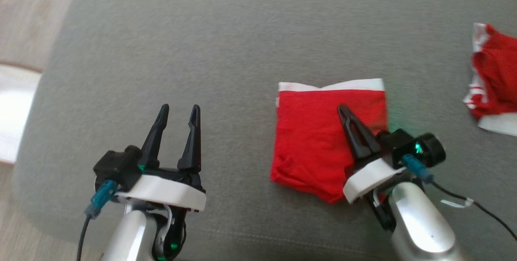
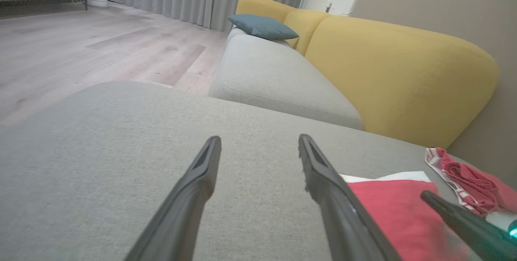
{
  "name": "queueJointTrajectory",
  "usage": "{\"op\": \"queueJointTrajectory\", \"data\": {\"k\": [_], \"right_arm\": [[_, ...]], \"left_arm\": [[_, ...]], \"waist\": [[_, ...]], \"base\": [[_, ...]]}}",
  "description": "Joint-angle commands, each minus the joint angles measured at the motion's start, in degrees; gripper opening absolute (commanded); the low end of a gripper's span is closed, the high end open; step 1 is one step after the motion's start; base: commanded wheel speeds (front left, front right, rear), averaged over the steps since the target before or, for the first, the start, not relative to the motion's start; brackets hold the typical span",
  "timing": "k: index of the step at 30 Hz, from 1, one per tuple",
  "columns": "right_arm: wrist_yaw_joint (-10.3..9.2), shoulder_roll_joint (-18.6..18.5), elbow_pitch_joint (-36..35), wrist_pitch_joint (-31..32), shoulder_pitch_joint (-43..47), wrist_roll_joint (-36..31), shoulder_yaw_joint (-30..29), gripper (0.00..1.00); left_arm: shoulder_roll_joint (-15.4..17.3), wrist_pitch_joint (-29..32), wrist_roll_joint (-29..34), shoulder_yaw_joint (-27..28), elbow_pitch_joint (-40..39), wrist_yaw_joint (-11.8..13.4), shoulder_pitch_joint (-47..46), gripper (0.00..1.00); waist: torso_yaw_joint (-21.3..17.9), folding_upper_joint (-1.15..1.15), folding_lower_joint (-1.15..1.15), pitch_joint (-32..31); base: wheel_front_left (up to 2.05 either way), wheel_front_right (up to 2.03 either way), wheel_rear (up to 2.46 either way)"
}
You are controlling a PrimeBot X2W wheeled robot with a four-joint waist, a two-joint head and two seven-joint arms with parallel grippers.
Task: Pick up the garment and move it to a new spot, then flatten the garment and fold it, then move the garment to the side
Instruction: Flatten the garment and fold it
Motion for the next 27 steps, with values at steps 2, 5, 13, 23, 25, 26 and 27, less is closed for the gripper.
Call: {"op": "queueJointTrajectory", "data": {"k": [2,5,13,23,25,26,27], "right_arm": [[-0.04,0.1,3.6,0.4,-2.5,-1.4,0.9,0.00],[-0.04,0.1,8.7,0.4,-3.8,-1.9,-0.3,0.00],[-0.04,0.1,15.2,-0.3,-6.7,-0.4,-1.7,0.00],[-0.04,0.1,8.7,-0.6,-6.8,5.2,-1.0,0.00],[-0.04,0.1,5.9,-0.6,-5.9,5.6,-2.2,0.00],[-0.04,0.1,4.5,-0.6,-5.2,5.5,-2.9,0.00],[-0.04,0.1,3.2,-0.6,-4.6,5.5,-3.6,0.00]], "left_arm": [[0.4,-0.7,-0.3,1.4,-1.6,0.3,-2.6,1.00],[0.4,-0.7,-0.3,1.4,-1.7,0.5,-2.7,1.00],[0.4,-0.7,0.3,1.9,-1.7,0.7,-3.0,1.00],[0.4,-0.7,0.9,3.3,-2.0,0.4,-3.2,1.00],[0.4,-0.7,1.1,3.7,-2.2,0.4,-3.0,1.00],[0.4,-0.7,1.1,3.9,-2.3,0.3,-2.9,1.00],[0.4,-0.7,1.1,4.0,-2.4,0.3,-2.8,1.00]], "waist": [[3.0,0.00,0.00,1.5],[4.1,0.00,0.00,2.1],[3.5,0.00,0.00,2.6],[-1.5,0.00,0.00,0.0],[-2.8,0.00,0.00,-0.7],[-3.4,0.00,0.00,-1.1],[-4.0,0.00,0.00,-1.5]], "base": [[0.00,0.00,0.00],[0.00,0.00,0.00],[0.00,0.00,0.00],[0.00,0.00,0.00],[0.00,0.00,0.00],[0.00,0.00,0.00],[0.00,0.00,0.00]]}}
